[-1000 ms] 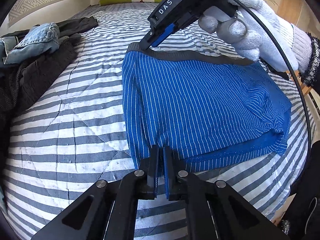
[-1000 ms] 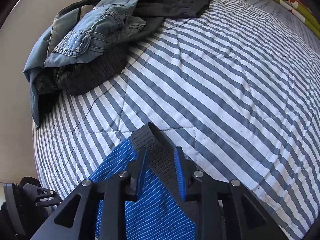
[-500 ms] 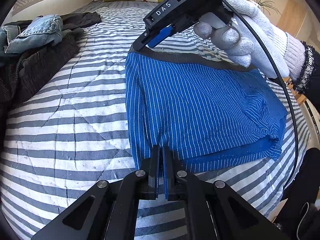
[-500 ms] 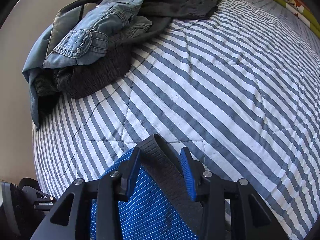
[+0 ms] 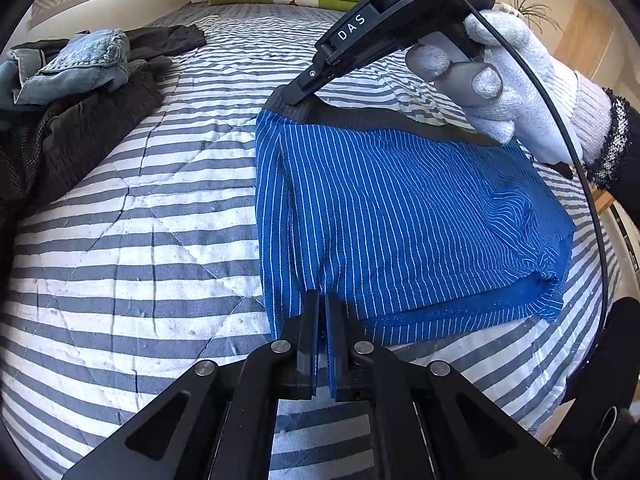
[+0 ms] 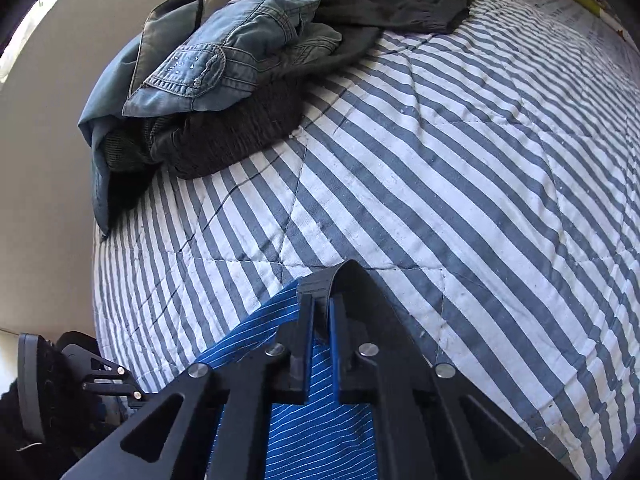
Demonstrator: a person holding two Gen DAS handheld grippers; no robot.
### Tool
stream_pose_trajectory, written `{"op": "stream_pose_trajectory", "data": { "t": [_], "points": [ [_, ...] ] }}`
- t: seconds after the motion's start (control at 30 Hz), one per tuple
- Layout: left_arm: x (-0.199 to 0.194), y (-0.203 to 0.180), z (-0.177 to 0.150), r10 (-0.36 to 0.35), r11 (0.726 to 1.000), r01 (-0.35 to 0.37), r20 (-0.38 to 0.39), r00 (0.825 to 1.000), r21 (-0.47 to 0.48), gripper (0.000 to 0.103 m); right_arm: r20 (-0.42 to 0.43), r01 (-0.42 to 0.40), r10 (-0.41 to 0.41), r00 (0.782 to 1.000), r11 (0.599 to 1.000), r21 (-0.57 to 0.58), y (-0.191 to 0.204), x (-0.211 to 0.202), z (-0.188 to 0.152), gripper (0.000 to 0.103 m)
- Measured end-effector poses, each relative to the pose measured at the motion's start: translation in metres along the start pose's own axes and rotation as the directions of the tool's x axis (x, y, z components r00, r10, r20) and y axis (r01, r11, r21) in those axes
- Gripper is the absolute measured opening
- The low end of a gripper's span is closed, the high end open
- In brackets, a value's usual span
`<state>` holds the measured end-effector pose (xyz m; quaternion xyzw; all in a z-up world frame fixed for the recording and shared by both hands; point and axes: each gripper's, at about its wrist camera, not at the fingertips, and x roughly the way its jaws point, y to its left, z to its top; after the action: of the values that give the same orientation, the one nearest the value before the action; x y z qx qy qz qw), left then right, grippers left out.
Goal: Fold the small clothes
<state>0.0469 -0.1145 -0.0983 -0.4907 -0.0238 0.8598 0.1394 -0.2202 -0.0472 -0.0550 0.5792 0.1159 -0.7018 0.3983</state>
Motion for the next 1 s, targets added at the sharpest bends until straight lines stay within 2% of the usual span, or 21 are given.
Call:
{"op": "stream_pose_trajectory", "data": {
  "t": [0.07, 0.13, 0.3, 0.53, 0.7, 0.77, 0.83, 0.93, 1.0],
  "points": [
    [-0.006, 0.004, -0.001, 0.01, 1.0, -0.01, 0.019, 1.0, -0.013, 0.002, 0.031, 0.055, -0.056, 0.998, 0.998, 0.01, 0.004, -0.002, 0.001, 0.001],
    [-0.014, 0.011, -0.002, -0.001, 0.999, 0.003, 0.039, 0.999, -0.043, 0.002, 0.057, 0.078, -0.08, 0.995, 0.997, 0.03, 0.006, -0.006, 0.002, 0.001],
    [-0.028, 0.031, -0.003, 0.015, 0.994, -0.007, 0.075, 0.997, -0.105, 0.002, 0.072, 0.075, -0.078, 0.994, 0.996, 0.05, 0.011, -0.012, 0.014, 0.001],
    [-0.027, 0.047, -0.006, 0.032, 0.989, -0.024, 0.055, 0.998, -0.146, 0.002, 0.058, 0.089, -0.092, 0.994, 0.995, 0.051, 0.017, 0.009, 0.032, 0.001],
    [-0.021, 0.046, -0.006, 0.083, 0.987, -0.078, 0.028, 0.996, -0.137, 0.002, 0.04, 0.13, -0.132, 0.99, 0.99, 0.052, 0.015, 0.029, 0.036, 0.001],
    [-0.019, 0.05, -0.005, 0.067, 0.985, -0.065, 0.006, 0.998, -0.163, 0.005, 0.037, 0.141, -0.144, 0.989, 0.987, 0.07, 0.011, 0.031, 0.036, 0.006],
    [-0.021, 0.055, -0.004, 0.067, 0.979, -0.065, 0.003, 0.998, -0.192, 0.006, 0.04, 0.124, -0.129, 0.991, 0.987, 0.1, 0.006, 0.018, 0.036, 0.012],
    [-0.027, 0.06, -0.003, 0.079, 0.973, -0.072, 0.022, 0.997, -0.218, 0.006, 0.14, 0.094, -0.111, 0.984, 0.988, 0.123, 0.0, -0.036, 0.024, 0.02],
    [-0.033, 0.064, -0.001, 0.077, 0.971, -0.065, 0.041, 0.996, -0.23, 0.005, 0.205, 0.078, -0.109, 0.973, 0.985, 0.153, -0.009, -0.081, 0.004, 0.024]
  ]
}}
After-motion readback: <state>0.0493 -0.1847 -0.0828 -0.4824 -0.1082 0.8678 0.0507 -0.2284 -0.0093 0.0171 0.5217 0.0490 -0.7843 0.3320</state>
